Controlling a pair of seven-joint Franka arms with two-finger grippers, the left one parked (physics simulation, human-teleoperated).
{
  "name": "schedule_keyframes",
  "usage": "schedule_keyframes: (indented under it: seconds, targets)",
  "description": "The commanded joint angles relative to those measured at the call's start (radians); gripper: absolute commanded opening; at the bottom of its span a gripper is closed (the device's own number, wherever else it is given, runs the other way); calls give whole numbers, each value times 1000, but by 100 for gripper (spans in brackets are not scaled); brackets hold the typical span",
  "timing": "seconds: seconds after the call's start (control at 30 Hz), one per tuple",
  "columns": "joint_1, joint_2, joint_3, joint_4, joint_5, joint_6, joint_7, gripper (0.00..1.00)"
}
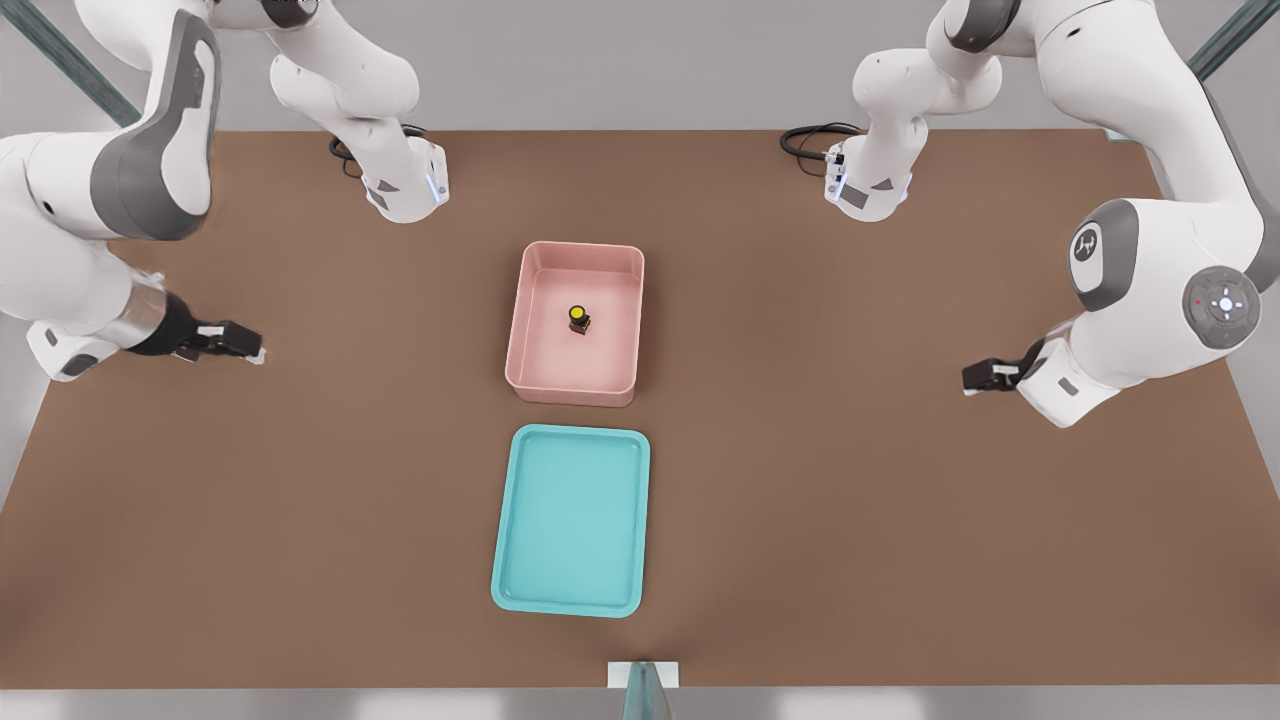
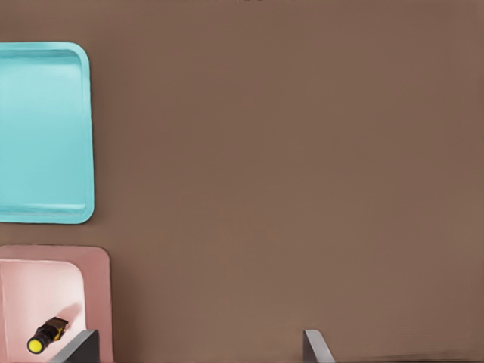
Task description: The left arm remains still, and the right arm places the button from the box into the tray
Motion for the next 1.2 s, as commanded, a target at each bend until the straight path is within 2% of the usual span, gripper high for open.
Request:
schedule_keyframes:
  seconds: [0.0, 0.13, 0.17, 0.2, 0.27, 0.33, 0.37, 0.4, 0.43, 0.47, 0.5, 0.53, 0.6, 0.63, 0.73, 0.9, 1.17]
  targets:
    - [15, 1, 1, 5, 7, -9, 15, 100]
    - [23, 1, 10, 3, 19, -10, 18, 100]
    - [78, 1, 109, 5, 70, -1, 27, 100]
    - [248, 1, 136, 8, 12, 10, 116, 100]
    - [305, 14, 154, 8, 32, 34, 159, 100]
    - [438, 89, 159, 8, -34, 83, 241, 100]
    - [468, 102, 156, -18, 30, 158, 265, 100]
    - [538, 109, 151, -28, 21, 177, 582, 100]
    - [584, 28, 125, -182, -22, 209, 708, 100]
    - [583, 13, 162, -253, -28, 280, 831, 100]
    - [614, 17, 206, -339, -59, 439, 991, 100]
    - [629, 17, 209, -416, -79, 508, 1003, 100]
    - [635, 39, 212, -463, -79, 603, 1032, 100]
    - [643, 42, 209, -560, -111, 737, 1077, 100]
    - [646, 25, 139, -736, -130, 968, 1054, 100]
    - [689, 82, 145, -710, -128, 1082, 1225, 100]
    - [721, 152, 171, -750, -130, 1209, 1270, 100]
